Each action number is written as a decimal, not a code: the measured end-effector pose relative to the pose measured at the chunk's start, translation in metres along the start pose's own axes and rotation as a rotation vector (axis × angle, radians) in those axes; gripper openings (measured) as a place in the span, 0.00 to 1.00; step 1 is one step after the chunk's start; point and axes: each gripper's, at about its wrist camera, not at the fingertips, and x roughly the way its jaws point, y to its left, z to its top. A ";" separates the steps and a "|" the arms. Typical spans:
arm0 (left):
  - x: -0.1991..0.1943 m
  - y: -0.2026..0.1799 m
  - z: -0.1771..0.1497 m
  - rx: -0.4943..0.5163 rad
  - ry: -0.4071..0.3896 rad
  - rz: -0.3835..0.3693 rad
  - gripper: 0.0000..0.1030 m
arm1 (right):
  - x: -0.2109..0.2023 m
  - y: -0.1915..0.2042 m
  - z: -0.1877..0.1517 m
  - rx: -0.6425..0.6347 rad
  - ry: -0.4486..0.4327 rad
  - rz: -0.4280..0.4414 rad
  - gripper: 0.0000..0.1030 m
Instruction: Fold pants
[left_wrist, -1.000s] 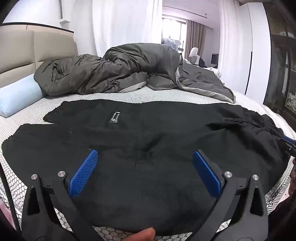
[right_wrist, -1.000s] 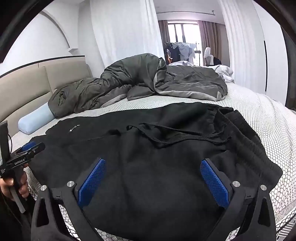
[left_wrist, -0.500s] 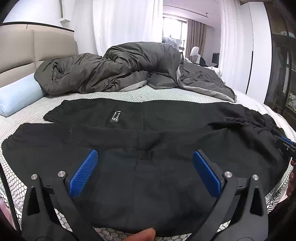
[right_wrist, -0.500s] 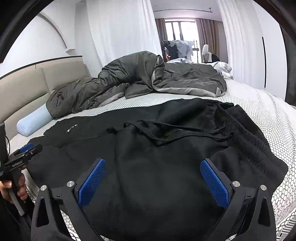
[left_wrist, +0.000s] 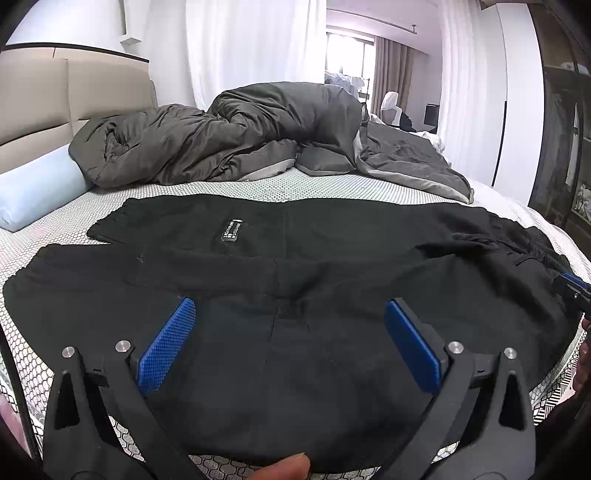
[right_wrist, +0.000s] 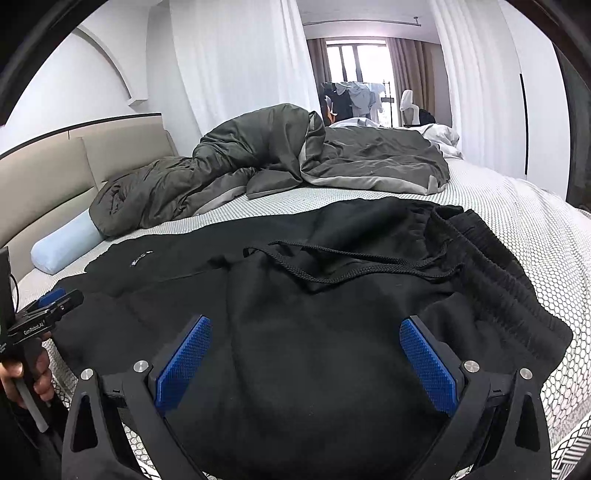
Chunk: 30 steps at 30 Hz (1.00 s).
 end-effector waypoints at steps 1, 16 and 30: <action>0.000 0.000 0.000 0.000 0.000 0.000 0.99 | -0.001 0.000 0.000 0.000 -0.001 0.000 1.00; 0.001 0.002 -0.001 -0.008 0.001 0.008 0.99 | 0.001 0.004 0.000 -0.015 0.005 0.003 1.00; 0.000 0.004 -0.001 -0.022 -0.003 0.016 0.99 | 0.005 0.008 0.000 -0.019 0.006 0.004 1.00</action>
